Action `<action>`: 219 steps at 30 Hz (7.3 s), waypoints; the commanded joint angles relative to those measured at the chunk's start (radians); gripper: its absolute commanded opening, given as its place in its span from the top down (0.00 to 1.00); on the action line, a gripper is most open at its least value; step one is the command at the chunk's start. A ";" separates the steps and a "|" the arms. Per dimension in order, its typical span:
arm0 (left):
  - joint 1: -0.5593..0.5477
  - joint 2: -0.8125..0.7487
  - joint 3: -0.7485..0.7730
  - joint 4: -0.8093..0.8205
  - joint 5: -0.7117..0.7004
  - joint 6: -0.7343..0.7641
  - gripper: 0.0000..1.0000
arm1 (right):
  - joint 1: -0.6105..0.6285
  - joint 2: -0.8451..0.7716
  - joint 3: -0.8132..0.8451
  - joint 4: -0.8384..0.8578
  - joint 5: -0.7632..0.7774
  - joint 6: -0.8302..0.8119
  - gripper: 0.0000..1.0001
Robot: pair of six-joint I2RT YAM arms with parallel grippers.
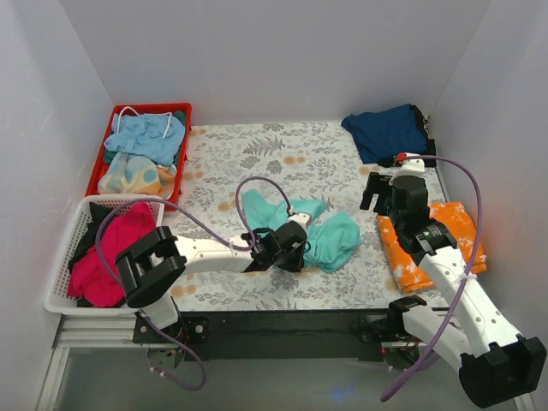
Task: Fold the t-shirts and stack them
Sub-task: Grab the tshirt from the pile, then flatten the tshirt out
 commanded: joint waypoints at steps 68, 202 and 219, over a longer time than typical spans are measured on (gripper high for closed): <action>0.484 -0.192 0.187 -0.288 -0.544 -0.054 1.00 | 0.333 0.267 -0.204 0.113 -0.010 0.194 0.09; 0.631 -0.351 -0.244 -0.360 -0.259 -0.223 0.47 | 0.453 -0.004 -0.304 -0.138 0.257 0.395 0.99; 0.607 -0.210 -0.215 -0.336 -0.297 -0.217 0.69 | 0.454 -0.032 -0.322 -0.144 0.262 0.399 0.99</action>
